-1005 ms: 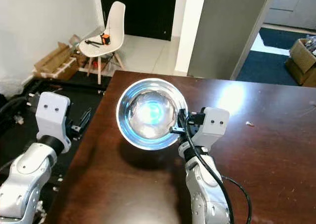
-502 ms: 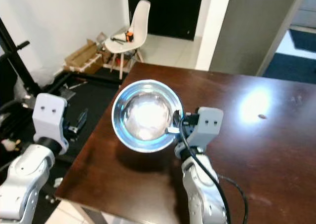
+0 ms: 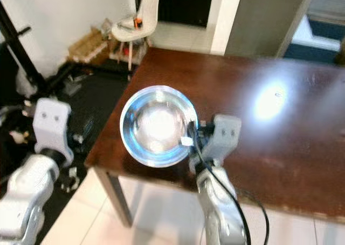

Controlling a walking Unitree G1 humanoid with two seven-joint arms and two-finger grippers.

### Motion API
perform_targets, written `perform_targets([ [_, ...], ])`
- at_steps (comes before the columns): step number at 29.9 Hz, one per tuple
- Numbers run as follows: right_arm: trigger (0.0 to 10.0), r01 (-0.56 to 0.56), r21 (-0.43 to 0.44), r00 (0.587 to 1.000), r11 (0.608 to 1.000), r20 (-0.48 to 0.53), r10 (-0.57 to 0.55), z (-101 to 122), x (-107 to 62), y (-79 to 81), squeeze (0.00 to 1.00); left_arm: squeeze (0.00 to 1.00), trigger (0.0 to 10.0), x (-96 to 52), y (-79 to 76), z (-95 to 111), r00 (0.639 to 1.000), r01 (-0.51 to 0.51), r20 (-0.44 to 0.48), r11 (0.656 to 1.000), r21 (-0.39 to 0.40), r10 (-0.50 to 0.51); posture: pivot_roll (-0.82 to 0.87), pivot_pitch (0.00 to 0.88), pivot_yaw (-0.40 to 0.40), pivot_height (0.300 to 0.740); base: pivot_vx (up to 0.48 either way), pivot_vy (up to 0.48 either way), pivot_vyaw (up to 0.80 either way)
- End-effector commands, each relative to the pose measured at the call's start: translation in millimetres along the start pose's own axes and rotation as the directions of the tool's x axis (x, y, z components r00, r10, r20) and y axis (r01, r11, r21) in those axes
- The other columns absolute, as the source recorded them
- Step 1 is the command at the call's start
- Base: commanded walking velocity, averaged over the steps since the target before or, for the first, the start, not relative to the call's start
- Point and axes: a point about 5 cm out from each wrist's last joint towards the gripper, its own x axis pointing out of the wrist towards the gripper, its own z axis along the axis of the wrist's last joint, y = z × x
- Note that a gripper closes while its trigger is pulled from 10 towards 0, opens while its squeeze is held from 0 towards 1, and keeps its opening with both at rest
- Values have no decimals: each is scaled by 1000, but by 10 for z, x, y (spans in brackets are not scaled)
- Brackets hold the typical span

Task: Setting the table

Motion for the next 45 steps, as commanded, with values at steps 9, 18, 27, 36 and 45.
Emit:
perform_targets([
  [9, 10000, 14, 22, 1000, 1000, 7, -15, 9, -3, 4, 0, 0, 10000, -9, -2, -54, 1000, 5, -27, 1000, -3, -5, -4, 0, 81, 740, 0, 0, -347],
  [18, 10000, 21, 33, 1000, 999, 3, -21, 8, 2, -10, 0, 0, 10000, -4, -37, -53, 999, 18, -28, 1000, -11, -18, -5, 0, 79, 740, 0, 0, -781],
  [27, 10000, 20, 36, 1000, 999, 2, -20, 10, 9, -8, 0, 0, 10000, 2, -34, -55, 1000, 17, -26, 1000, -10, -17, -5, 0, 80, 740, 0, 0, -781],
  [36, 10000, 20, 39, 1000, 999, 2, -20, 7, 13, -5, 0, 0, 10000, 8, -34, -55, 1000, 18, -25, 1000, -9, -18, -5, 0, 81, 740, 0, 0, -781],
  [45, 10000, 18, 40, 1000, 999, 1, -18, 4, 12, -4, 0, 0, 10000, 6, -49, -78, 999, 22, -31, 1000, -11, -22, -7, 0, 81, 740, 0, 0, -781],
])
